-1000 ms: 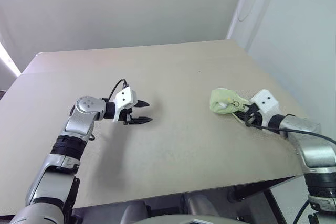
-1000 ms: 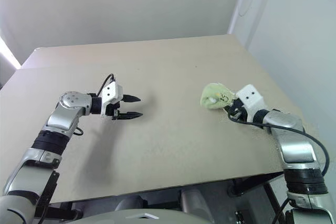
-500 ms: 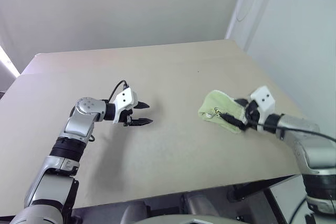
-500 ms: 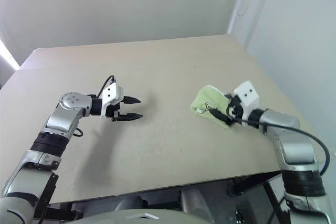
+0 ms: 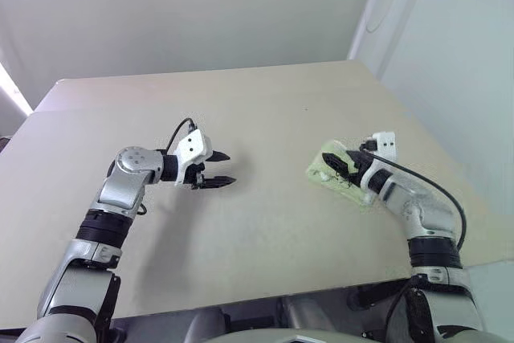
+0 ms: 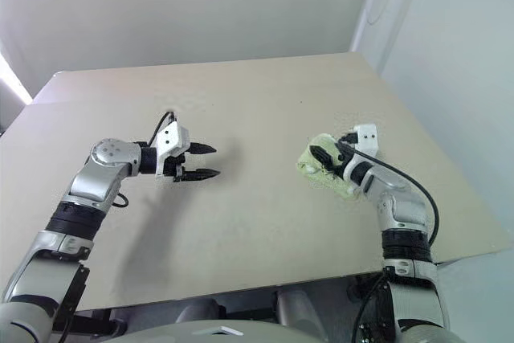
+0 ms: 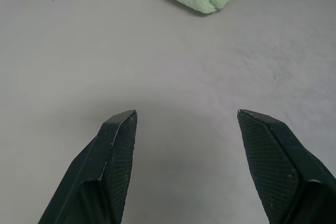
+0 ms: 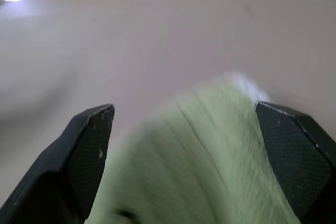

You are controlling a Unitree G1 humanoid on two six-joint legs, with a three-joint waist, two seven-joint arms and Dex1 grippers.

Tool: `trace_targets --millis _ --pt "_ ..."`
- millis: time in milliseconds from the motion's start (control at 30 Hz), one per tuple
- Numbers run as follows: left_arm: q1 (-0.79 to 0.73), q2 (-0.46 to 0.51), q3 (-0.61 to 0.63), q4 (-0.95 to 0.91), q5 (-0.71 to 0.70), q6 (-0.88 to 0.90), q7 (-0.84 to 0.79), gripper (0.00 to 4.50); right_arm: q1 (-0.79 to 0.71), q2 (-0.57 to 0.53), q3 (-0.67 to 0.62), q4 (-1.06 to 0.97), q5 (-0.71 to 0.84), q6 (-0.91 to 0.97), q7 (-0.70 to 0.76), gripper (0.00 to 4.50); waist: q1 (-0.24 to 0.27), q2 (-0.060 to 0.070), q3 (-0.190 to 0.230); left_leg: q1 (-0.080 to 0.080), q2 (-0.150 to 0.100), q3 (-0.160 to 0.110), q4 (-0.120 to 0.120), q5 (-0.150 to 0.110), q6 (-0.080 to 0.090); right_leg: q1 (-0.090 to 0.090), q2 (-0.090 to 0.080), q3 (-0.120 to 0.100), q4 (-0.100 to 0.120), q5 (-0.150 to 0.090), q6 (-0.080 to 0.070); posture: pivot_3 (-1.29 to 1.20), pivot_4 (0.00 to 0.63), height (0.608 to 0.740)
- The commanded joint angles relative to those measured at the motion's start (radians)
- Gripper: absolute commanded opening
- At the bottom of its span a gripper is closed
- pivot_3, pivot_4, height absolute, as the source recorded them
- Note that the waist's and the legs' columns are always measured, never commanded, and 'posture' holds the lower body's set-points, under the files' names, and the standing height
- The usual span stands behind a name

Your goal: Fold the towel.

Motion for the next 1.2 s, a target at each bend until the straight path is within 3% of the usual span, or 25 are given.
trace_targets --millis 33,233,367,633,800,900,1033,1200 --pt "-0.023 0.008 0.028 -0.076 -0.023 0.032 0.017 3.22 -0.025 0.032 0.007 0.154 -0.059 -0.134 -0.043 4.48 -0.005 -0.001 -0.001 0.001 0.000 0.000 0.000 0.000 0.000 0.001 0.000 0.000 0.000 0.000 0.000 0.00 0.000 0.712" --pt "-0.029 0.015 0.060 -0.127 -0.085 0.128 0.013 3.22 -0.011 0.043 0.091 0.180 -0.145 -0.247 -0.042 4.48 -0.014 -0.005 -0.003 0.017 0.000 0.000 0.000 0.000 0.000 0.017 0.000 0.000 -0.001 -0.002 -0.002 0.00 0.000 0.712" --pt "-0.024 0.032 0.071 -0.139 -0.128 0.181 -0.016 3.22 0.000 0.002 0.134 0.127 -0.192 -0.260 -0.016 4.48 -0.027 -0.004 -0.003 0.019 0.000 -0.002 0.000 0.000 0.000 0.019 0.000 0.000 -0.001 -0.002 -0.002 0.00 0.000 0.712" --pt "-0.012 0.075 0.079 -0.146 -0.196 0.248 -0.104 3.22 0.031 -0.107 0.103 -0.218 -0.073 -0.065 0.110 4.48 -0.026 -0.002 -0.002 0.015 0.000 -0.002 -0.001 0.000 0.000 0.011 0.001 0.000 -0.001 -0.002 -0.002 0.00 0.000 0.712" --pt "0.005 0.090 0.069 -0.121 -0.184 0.204 -0.142 3.22 0.017 -0.131 0.098 -0.267 -0.047 -0.015 0.126 4.48 -0.028 -0.002 -0.001 0.016 0.000 -0.002 -0.001 0.000 0.000 0.010 0.001 0.000 -0.001 -0.003 -0.002 0.00 0.000 0.712" --pt "-0.006 0.084 0.074 -0.082 -0.178 0.183 -0.142 3.22 -0.004 -0.097 0.121 -0.224 -0.067 -0.032 0.106 4.48 -0.028 -0.001 -0.001 0.016 0.000 -0.002 -0.001 0.000 0.000 0.010 0.001 0.000 -0.001 -0.003 -0.002 0.00 0.000 0.712" --pt "-0.005 0.089 0.075 -0.063 -0.174 0.155 -0.151 3.22 -0.004 -0.065 0.247 -0.048 -0.218 -0.136 0.070 4.48 -0.031 -0.002 -0.001 0.016 0.000 -0.001 -0.001 0.000 0.000 0.010 0.001 0.000 -0.001 -0.003 -0.002 0.00 0.000 0.712" --pt "0.017 0.099 0.084 -0.070 -0.179 0.139 -0.146 3.22 -0.045 -0.045 0.251 0.097 -0.249 -0.212 0.056 4.48 -0.033 -0.004 -0.002 0.016 0.000 0.000 -0.001 0.000 0.000 0.011 0.000 0.002 -0.002 -0.003 -0.001 0.00 0.000 0.712"
